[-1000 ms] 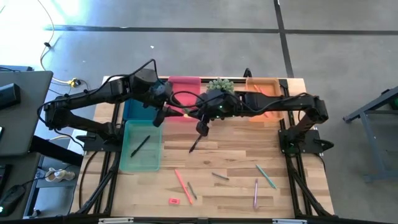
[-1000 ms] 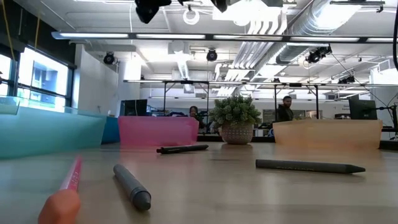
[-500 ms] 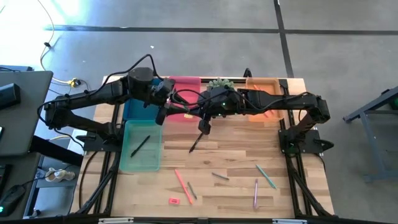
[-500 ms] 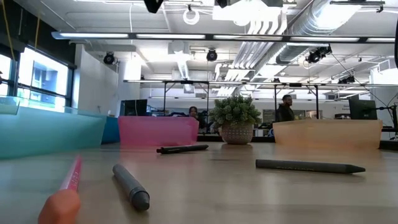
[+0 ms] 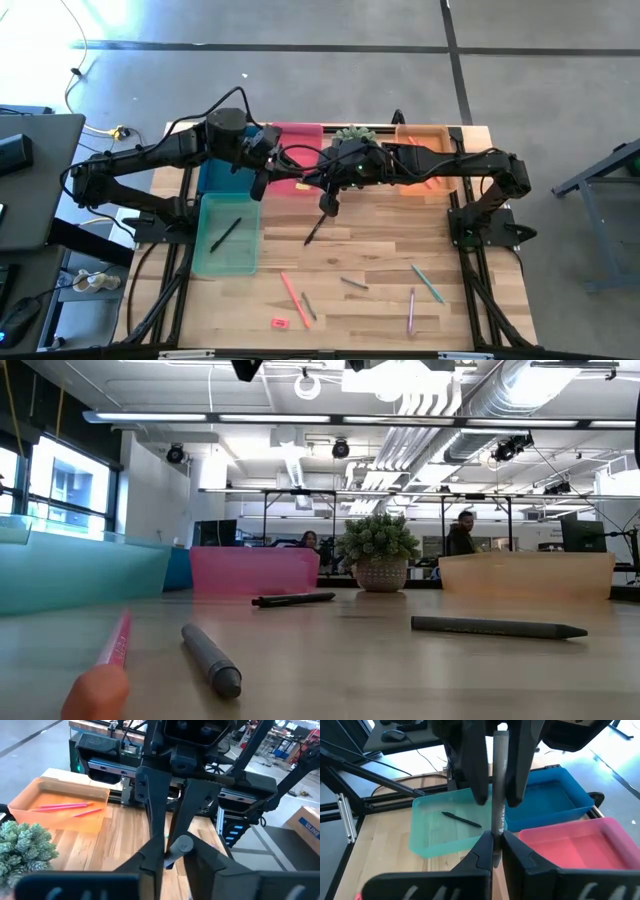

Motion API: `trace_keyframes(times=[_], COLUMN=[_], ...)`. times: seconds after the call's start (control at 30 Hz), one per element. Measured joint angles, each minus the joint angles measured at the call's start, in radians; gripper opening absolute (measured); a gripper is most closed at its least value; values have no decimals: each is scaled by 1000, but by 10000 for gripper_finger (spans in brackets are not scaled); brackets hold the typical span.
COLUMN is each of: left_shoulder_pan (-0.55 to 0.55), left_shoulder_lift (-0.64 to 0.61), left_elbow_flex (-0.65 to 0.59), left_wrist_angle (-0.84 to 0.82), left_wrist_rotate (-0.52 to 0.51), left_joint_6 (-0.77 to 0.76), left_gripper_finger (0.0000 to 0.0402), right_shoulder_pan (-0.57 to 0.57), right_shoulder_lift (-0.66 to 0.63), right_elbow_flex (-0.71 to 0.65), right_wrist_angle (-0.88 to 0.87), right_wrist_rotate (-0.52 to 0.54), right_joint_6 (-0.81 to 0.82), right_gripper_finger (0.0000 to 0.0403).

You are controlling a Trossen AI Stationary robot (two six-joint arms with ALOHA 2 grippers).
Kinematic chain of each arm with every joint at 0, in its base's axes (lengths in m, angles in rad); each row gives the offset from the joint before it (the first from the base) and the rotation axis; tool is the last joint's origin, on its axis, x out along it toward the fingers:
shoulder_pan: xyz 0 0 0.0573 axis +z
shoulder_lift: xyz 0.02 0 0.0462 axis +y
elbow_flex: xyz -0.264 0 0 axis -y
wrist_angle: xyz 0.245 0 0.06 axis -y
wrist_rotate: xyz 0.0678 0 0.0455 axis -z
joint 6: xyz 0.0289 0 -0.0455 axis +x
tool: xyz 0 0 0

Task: Sort crayons/erasers/pens/pencils in bins
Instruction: Put the gray crayon into the blue bin

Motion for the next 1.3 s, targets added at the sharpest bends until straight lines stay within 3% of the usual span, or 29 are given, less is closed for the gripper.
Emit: trace_keyframes(times=[0.2,0.43,0.67,0.93,1.17,1.3], left_shoulder_pan=[6,6,7,58,169,245], left_shoulder_lift=[0,0,0,0,0,0], left_elbow_flex=[0,0,0,0,0,0], left_wrist_angle=[0,0,-19,-225,-452,-546], left_wrist_rotate=[-1,0,-13,-211,-427,-492], left_joint_6=[6,21,37,109,159,177], left_gripper_finger=[18,26,24,24,24,25], right_shoulder_pan=[0,0,0,0,0,0], right_shoulder_lift=[0,0,0,0,0,0], right_elbow_flex=[0,0,0,0,0,0], right_wrist_angle=[0,0,-23,-59,-124,-153], right_wrist_rotate=[0,0,0,11,11,12], right_joint_6=[2,2,10,47,105,137], right_gripper_finger=[4,9,82,154,167,167])
